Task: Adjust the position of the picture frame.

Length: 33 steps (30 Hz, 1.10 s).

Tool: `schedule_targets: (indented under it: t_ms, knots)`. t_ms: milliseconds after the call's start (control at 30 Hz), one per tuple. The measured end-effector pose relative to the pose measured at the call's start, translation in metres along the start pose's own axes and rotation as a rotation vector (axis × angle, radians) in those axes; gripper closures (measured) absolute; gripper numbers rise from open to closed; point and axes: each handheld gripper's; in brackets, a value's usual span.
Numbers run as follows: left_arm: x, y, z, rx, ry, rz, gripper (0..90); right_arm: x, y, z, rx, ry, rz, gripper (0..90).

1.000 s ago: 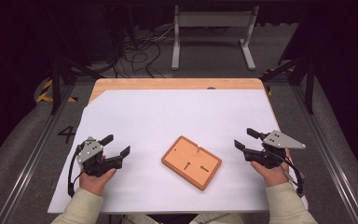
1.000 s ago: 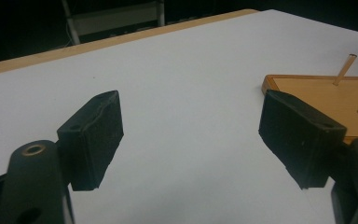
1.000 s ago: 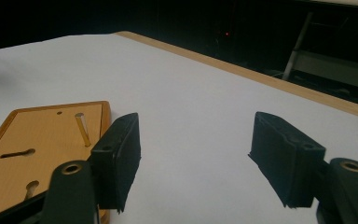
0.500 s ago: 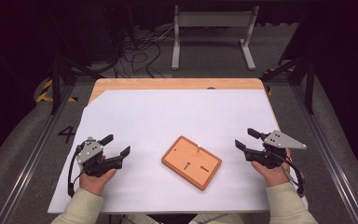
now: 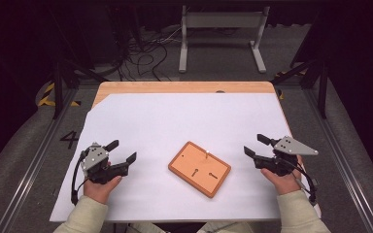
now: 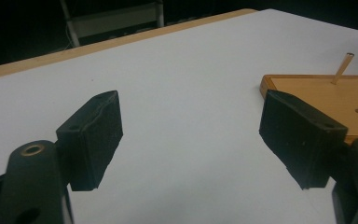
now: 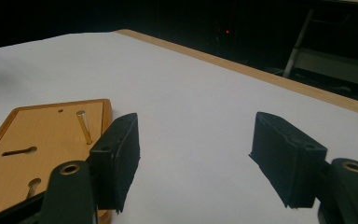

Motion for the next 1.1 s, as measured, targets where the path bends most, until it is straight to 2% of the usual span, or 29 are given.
schedule_targets:
  t_ms: [233,333,500,633,867,967,1100]
  knots:
    - [0.001,0.000,0.000,-0.005,0.004,-0.005,23.9,0.000,-0.001,0.001,0.002,0.003,-0.001,32.3]
    - [0.002,0.000,0.001,-0.007,0.016,-0.009,25.5,-0.003,0.001,0.001,-0.011,0.002,-0.003,32.4]
    - [0.002,0.000,0.001,-0.008,0.012,-0.011,25.5,-0.006,0.003,0.002,-0.031,-0.002,-0.008,33.2]
    - [0.003,0.000,0.001,-0.016,0.027,-0.021,32.0,-0.010,0.004,0.003,-0.061,-0.004,0.003,37.4]
    - [0.005,0.003,0.002,-0.026,0.036,-0.045,37.9,-0.018,0.008,0.004,-0.121,-0.009,0.051,49.0]
    - [0.006,0.005,0.002,-0.031,0.044,-0.060,40.0,-0.022,0.013,0.004,-0.180,-0.019,0.082,66.8]
    - [0.007,0.006,0.002,-0.038,0.046,-0.068,41.4,-0.025,0.021,0.002,-0.247,-0.030,0.106,82.8]
Point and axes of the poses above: each handheld gripper's, and its own axes: y roughly forward along the jaws, z roughly out of its top, x roughly to its right, and after that the axes turned 2 degrees about z, right-handed
